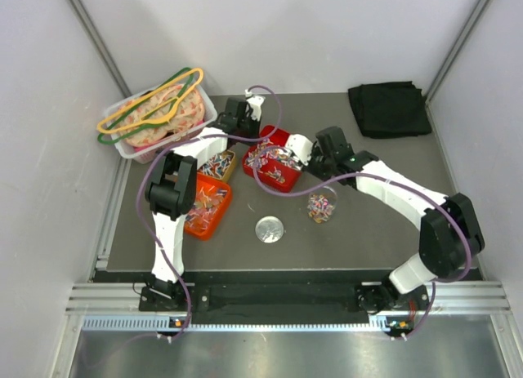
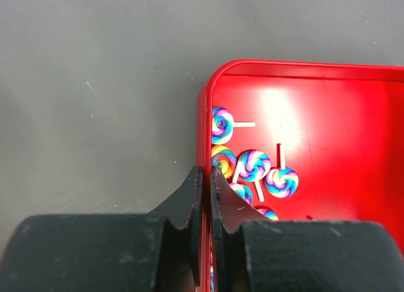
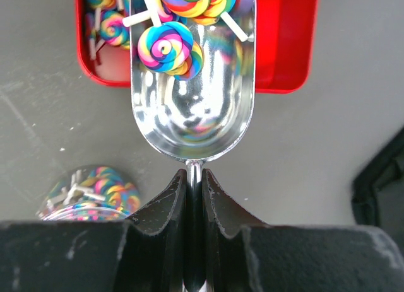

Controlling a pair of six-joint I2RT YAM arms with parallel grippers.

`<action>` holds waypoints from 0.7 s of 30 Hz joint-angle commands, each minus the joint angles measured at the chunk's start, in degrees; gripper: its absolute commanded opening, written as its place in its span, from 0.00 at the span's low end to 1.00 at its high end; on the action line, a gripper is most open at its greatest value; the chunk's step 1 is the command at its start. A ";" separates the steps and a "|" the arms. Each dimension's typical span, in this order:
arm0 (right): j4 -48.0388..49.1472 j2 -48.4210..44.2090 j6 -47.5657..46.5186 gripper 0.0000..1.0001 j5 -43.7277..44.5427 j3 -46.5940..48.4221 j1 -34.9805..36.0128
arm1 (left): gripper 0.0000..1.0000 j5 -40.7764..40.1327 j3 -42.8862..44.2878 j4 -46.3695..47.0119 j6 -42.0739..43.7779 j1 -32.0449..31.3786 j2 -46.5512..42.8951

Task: Pack the candies
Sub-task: Scoop the fake candies from the storage box.

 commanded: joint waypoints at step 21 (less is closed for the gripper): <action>8.84 -8.07 0.90 0.00 -13.58 -3.35 -6.54 | 0.00 8.07 0.56 0.79 -3.37 1.28 -4.70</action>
